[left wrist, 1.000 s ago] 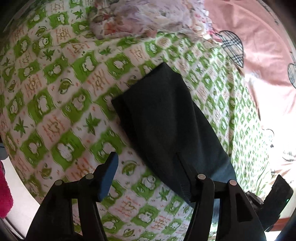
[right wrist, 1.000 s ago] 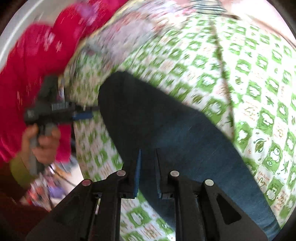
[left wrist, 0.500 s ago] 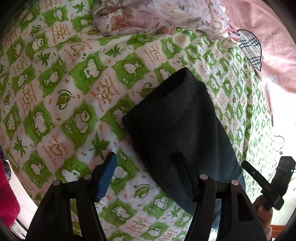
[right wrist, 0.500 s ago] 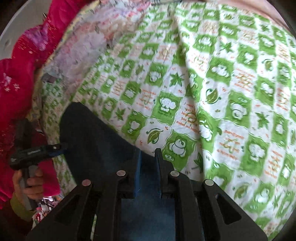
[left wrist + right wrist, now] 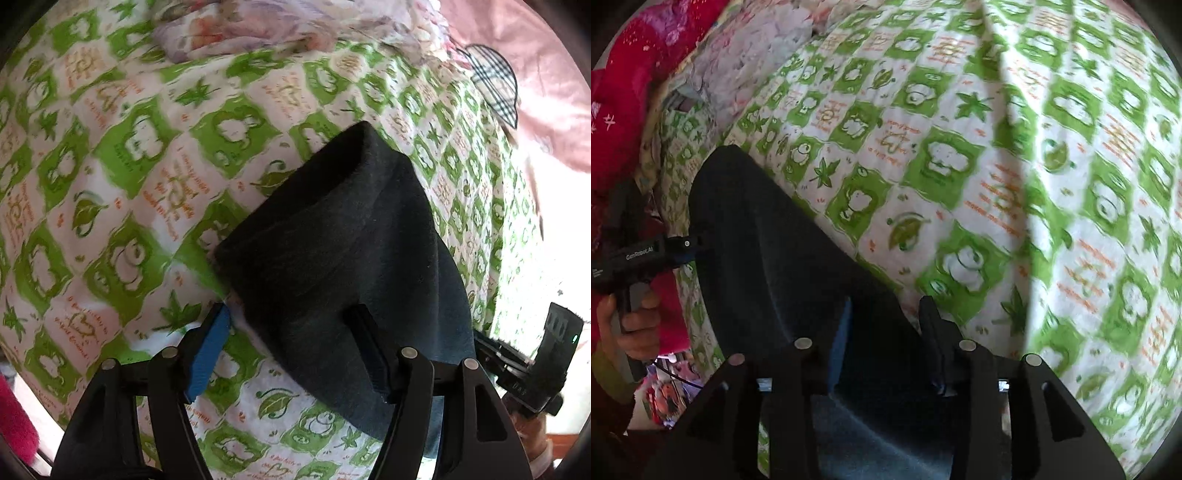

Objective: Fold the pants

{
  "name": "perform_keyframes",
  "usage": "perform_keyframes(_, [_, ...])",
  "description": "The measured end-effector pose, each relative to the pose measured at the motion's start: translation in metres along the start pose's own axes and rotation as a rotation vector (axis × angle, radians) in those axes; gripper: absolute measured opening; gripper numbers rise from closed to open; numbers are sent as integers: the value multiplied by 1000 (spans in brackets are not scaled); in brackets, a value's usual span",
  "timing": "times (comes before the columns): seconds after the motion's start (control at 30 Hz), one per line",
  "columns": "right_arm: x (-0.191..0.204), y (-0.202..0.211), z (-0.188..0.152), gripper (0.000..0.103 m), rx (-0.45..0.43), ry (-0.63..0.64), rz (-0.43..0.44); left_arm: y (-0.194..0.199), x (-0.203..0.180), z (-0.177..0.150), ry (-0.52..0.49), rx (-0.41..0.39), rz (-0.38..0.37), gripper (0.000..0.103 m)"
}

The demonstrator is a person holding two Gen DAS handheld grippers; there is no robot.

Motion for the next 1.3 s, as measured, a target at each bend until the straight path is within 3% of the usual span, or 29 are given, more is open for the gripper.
perform_keyframes(0.07, [4,-5,4,39,5,29,-6,-3,-5,1,-21,-7,7,67])
perform_keyframes(0.17, [7,-4,3,19,31,49,0,-5,-10,4,-60,-28,17,56])
perform_keyframes(0.2, [8,-2,2,13,35,58,-7,-5,-10,4,-72,-34,20,48])
perform_keyframes(0.23, [9,2,1,11,29,73,-16,-4,-12,5,-82,-37,8,33])
perform_keyframes(0.27, [14,10,2,10,9,100,-37,-1,-13,6,-86,-37,-19,24])
perform_keyframes(0.37, [25,46,13,9,-100,136,-89,19,-17,8,-92,-68,-93,16])
perform_keyframes(0.47, [34,74,22,5,-202,199,-181,43,-24,8,-126,-126,-140,15])
perform_keyframes(0.57, [33,68,26,5,-212,239,-224,54,-29,9,-152,-154,-149,15])
perform_keyframes(0.8, [19,37,30,5,-191,205,-270,41,-35,17,-242,-152,-77,15])
perform_keyframes(0.97, [12,19,29,5,-171,188,-315,14,-24,18,-336,-125,22,16])
perform_keyframes(1.13, [-10,29,26,14,-183,67,-374,3,-18,19,-393,-98,109,33])
perform_keyframes(1.2, [-18,48,19,14,-216,4,-339,13,-14,20,-389,-106,116,37])
perform_keyframes(1.3, [-30,75,-1,26,-252,-62,-319,38,-17,25,-387,-146,117,40])
Point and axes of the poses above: each gripper's, at about its wrist camera, not at the fingertips, and y roughly against the way its jaws point, x to its left, z to its top, the point moved 8 cm from there along -y, roughly the way its jaws point, and after that the axes turned 1 degree about -y, right-handed, at the moved point
